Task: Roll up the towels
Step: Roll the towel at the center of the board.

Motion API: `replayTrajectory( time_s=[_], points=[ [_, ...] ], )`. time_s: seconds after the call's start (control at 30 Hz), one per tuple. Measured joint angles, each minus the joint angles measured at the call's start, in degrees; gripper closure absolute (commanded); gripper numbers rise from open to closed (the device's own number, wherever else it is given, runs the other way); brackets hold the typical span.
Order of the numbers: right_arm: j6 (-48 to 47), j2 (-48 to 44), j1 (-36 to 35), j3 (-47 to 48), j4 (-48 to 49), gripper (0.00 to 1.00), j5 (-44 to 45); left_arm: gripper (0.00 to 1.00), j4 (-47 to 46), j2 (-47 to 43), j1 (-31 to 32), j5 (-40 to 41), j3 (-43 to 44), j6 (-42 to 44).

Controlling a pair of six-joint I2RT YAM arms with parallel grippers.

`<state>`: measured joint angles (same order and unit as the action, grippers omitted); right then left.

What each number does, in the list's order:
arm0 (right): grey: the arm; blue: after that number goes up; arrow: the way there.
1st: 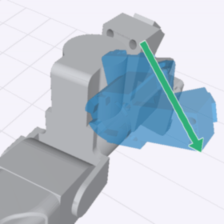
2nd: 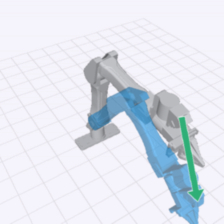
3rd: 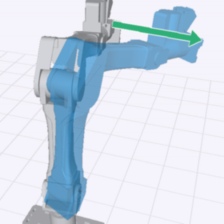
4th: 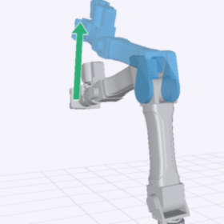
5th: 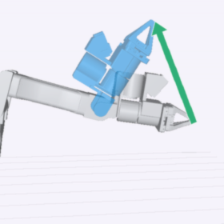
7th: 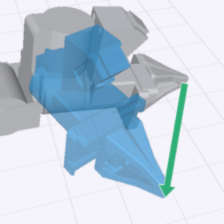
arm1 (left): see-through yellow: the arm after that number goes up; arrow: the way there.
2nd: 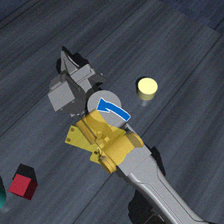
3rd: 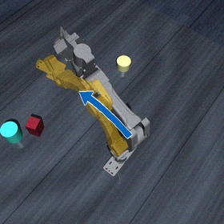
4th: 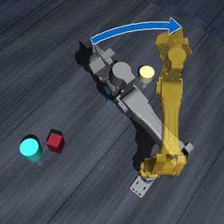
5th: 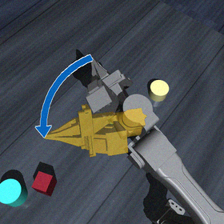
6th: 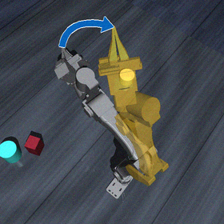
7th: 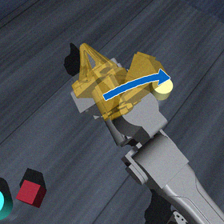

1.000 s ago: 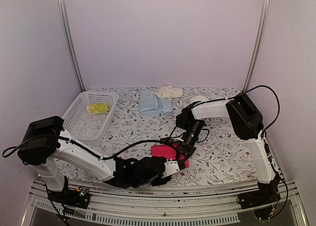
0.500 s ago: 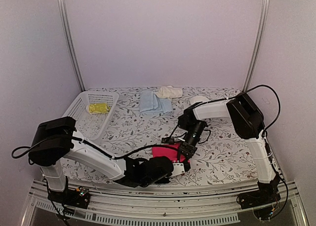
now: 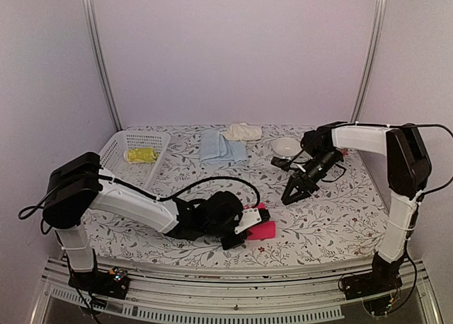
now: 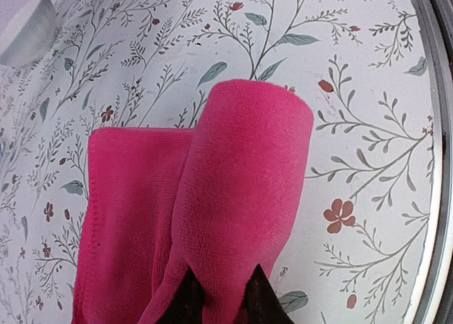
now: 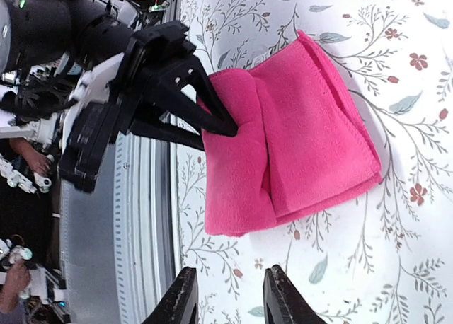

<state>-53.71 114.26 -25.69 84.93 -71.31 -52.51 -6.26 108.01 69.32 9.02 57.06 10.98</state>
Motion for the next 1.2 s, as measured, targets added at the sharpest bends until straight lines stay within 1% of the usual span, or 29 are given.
replayTrajectory(
  time_s=[0.1, 0.23, 0.4, 0.5, 0.63, 0.77, 0.9, 1.07, 1.13, 1.2],
  points=[
    [1.4, -7.6, 0.9, -8.3, 6.7, 0.70, 0.6, 0.90, 1.3, 0.5, -2.3, -6.0, 1.3, -2.3],
    [3.1, -16.1, -1.0, -18.8, 15.7, 0.68, 3.6, 0.92, 3.3, 4.1, -5.8, -15.3, 6.3, -5.4],
    [4.0, -24.2, -6.1, -28.2, 28.4, 0.59, 11.6, 0.95, 4.5, 7.8, -10.2, -26.9, 10.3, -10.1],
    [4.3, -26.2, -10.3, -30.7, 34.4, 0.57, 16.5, 0.97, 4.3, 8.9, -13.0, -33.6, 10.8, -12.7],
    [4.2, -26.6, -15.3, -32.0, 41.6, 0.54, 22.9, 0.97, 3.3, 10.1, -15.9, -40.8, 10.8, -15.9],
    [3.7, -26.0, -18.0, -32.3, 46.8, 0.52, 27.2, 0.97, 2.7, 10.6, -17.7, -45.8, 10.3, -18.1],
    [2.7, -23.6, -19.7, -32.3, 50.7, 0.50, 30.1, 0.97, 2.8, 11.2, -18.5, -48.2, 10.6, -19.0],
    [1.0, -20.2, -21.0, -32.4, 52.5, 0.50, 31.9, 0.95, 3.3, 11.7, -19.0, -49.4, 11.1, -19.6],
    [0.5, -19.2, -21.2, -32.5, 53.2, 0.51, 32.2, 0.94, 3.7, 11.7, -19.1, -49.8, 11.1, -19.8],
    [0.1, -18.2, -21.3, -32.4, 53.8, 0.60, 32.3, 0.93, 4.0, 11.7, -19.2, -50.0, 11.2, -19.9]
  ],
)
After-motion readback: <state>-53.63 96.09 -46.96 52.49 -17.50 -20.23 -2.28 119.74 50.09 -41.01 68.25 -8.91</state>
